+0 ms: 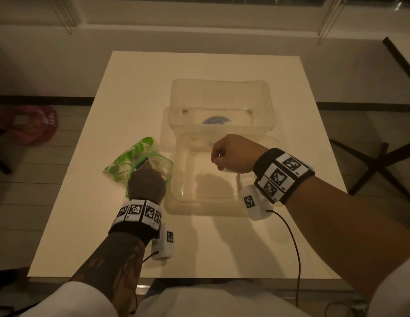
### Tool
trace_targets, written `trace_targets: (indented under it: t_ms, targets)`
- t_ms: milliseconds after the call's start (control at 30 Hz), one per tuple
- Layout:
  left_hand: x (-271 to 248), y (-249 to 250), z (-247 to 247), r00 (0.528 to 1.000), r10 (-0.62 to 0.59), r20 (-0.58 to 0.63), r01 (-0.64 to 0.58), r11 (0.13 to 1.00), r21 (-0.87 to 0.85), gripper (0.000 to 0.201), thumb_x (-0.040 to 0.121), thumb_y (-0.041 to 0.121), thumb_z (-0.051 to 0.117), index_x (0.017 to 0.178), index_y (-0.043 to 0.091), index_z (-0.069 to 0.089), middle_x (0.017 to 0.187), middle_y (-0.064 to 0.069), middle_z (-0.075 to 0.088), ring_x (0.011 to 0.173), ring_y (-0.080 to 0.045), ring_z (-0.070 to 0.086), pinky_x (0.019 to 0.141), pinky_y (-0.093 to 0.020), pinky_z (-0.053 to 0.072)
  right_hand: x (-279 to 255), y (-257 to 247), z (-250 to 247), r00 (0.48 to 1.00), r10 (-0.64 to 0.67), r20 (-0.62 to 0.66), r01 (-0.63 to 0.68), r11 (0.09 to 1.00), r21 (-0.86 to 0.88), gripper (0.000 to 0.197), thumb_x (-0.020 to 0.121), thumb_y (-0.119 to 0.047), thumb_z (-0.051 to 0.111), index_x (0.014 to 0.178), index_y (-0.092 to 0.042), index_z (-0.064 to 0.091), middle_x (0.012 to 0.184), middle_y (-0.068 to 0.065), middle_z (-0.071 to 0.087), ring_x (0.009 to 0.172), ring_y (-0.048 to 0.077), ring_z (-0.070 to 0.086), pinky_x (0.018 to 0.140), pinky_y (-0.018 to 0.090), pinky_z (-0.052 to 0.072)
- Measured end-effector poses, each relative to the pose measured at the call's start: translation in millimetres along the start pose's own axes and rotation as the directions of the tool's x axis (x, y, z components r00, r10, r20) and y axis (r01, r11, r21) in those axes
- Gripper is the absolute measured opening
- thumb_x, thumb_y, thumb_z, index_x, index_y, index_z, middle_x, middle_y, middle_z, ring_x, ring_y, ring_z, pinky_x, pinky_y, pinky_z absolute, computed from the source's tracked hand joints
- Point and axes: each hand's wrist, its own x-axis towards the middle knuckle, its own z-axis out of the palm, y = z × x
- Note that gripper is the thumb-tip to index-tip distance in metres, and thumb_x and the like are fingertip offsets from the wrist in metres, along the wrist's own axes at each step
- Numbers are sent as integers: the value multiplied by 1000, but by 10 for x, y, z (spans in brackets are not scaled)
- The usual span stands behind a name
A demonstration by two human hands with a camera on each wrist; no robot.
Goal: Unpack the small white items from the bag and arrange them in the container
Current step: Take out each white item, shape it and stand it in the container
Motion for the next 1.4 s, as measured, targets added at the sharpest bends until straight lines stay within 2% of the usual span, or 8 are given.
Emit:
trace_targets:
  t_ms: [133,300,533,667,800,1033,1200,1400]
  targets:
    - [-107,-78,-58,996,51,-74,-56,996,-65,29,96,16,45,87,-5,63,90,-26,66,90,-42,62,69,-36,41,-8,-23,-3,1000,-24,-12,24,1000,13,14,90,-18,56,89,-17,70,77,-7,71,70,4,62,62,20,44]
    - [6,-13,-20,995,-100,19,101,991,-89,47,95,41,50,100,-5,64,101,-23,67,97,-40,63,76,-38,45,-5,-89,46,999,-45,12,45,999,14,14,91,-18,56,92,-14,70,79,-4,71,68,5,62,61,19,46]
    - [-29,15,-17,997,-1,-71,-3,999,-51,31,98,17,41,113,-1,61,108,-25,65,105,-43,60,89,-48,49,-46,-105,34,998,-65,6,65,998,13,14,92,-19,57,90,-17,70,78,-5,70,66,3,61,61,19,45]
    - [-168,-47,-115,947,245,-209,-276,951,-136,27,96,12,46,70,5,53,64,-8,52,63,-29,55,53,-27,35,-75,-109,3,994,-106,-22,107,994,35,13,91,-19,57,86,-18,69,81,-4,70,64,5,60,58,17,43]
    - [-356,22,-401,866,465,-184,-499,818,-286,29,93,20,46,69,7,54,59,-1,51,54,-16,46,50,-24,35,-102,-176,-15,977,-204,-53,206,978,27,18,93,-30,60,108,-20,65,98,-7,66,72,0,55,62,15,39]
    - [-525,437,-643,837,521,167,-283,673,-683,27,98,4,42,89,10,67,61,10,68,54,-1,60,51,-9,42,-264,-319,-99,959,-283,-30,284,953,101,19,96,-32,56,111,-22,62,84,-14,62,65,3,59,54,12,42]
    - [-500,630,-503,888,455,68,-238,581,-779,16,98,17,52,84,16,59,64,-6,69,62,-33,65,54,-32,44,-387,-163,-205,951,-258,-171,287,941,176,16,97,-22,55,83,-19,61,67,-6,60,58,6,55,60,27,47]
    - [-644,862,-301,912,385,-142,-338,508,-792,14,89,15,68,88,15,54,74,-11,69,64,-17,71,52,-25,52,-501,3,-327,924,-166,-346,275,915,294,24,98,-19,54,78,-32,57,56,-12,59,53,6,58,56,17,50]
